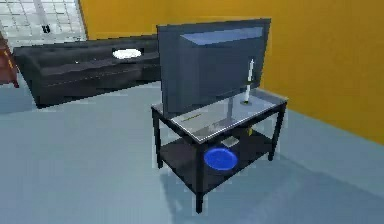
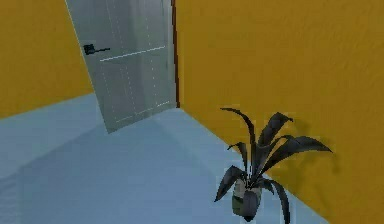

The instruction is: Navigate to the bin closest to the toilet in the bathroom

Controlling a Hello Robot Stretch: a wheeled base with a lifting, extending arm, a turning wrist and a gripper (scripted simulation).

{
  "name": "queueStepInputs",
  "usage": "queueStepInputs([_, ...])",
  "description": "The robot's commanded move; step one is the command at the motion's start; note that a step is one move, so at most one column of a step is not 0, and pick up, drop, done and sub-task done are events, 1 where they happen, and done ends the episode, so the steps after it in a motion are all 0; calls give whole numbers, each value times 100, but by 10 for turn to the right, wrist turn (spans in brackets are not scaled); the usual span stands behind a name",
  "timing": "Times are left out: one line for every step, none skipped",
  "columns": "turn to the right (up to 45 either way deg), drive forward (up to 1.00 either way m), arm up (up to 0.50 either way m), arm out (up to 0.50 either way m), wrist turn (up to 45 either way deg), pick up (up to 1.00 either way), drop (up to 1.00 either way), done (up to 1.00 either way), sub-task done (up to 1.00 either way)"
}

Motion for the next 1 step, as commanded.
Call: queueStepInputs([90, 0, 0, 0, 0, 0, 0, 0, 0])
